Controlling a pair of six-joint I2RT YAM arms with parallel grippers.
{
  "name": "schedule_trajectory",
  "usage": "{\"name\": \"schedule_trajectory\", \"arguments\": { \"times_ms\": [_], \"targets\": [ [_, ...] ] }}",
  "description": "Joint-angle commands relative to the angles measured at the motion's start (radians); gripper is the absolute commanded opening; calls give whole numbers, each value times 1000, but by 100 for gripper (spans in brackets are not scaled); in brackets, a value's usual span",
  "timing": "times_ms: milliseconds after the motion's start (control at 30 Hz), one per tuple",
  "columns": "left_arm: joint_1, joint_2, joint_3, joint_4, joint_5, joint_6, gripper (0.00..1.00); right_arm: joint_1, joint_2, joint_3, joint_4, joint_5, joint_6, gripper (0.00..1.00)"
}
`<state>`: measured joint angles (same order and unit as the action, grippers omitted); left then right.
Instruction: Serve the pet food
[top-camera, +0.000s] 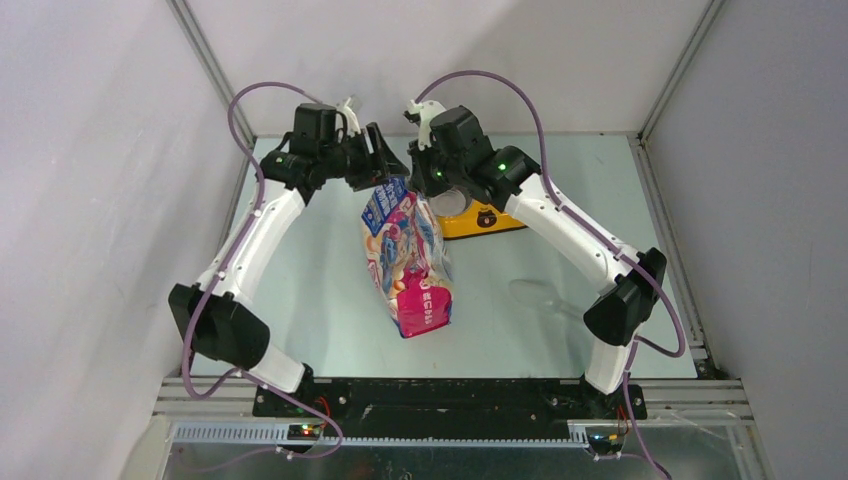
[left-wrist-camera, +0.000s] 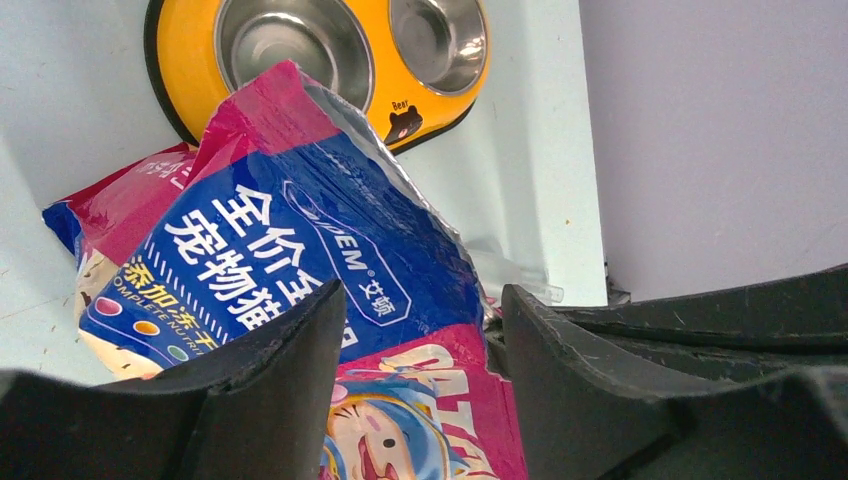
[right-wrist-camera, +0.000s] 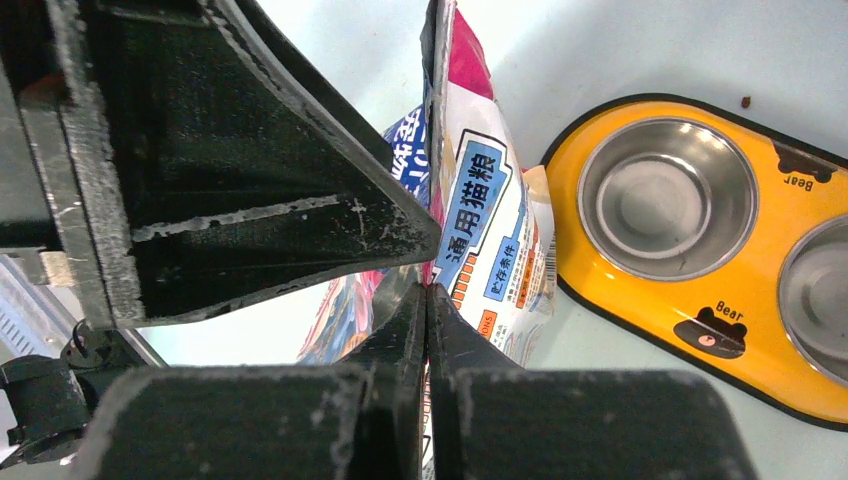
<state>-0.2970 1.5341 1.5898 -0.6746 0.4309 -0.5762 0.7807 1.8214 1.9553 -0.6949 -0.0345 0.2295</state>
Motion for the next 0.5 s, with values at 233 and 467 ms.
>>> {"name": "schedule_trajectory", "arguments": {
  "times_ms": [233, 467],
  "targets": [
    [-3, -62, -37, -12, -20, 38, 52, -10, -29, -6, -35, 3, 10, 0],
    [-20, -41, -37, -30, -57, 41, 50, -4, -30, -3, -30, 4, 1, 0]
  ]
}}
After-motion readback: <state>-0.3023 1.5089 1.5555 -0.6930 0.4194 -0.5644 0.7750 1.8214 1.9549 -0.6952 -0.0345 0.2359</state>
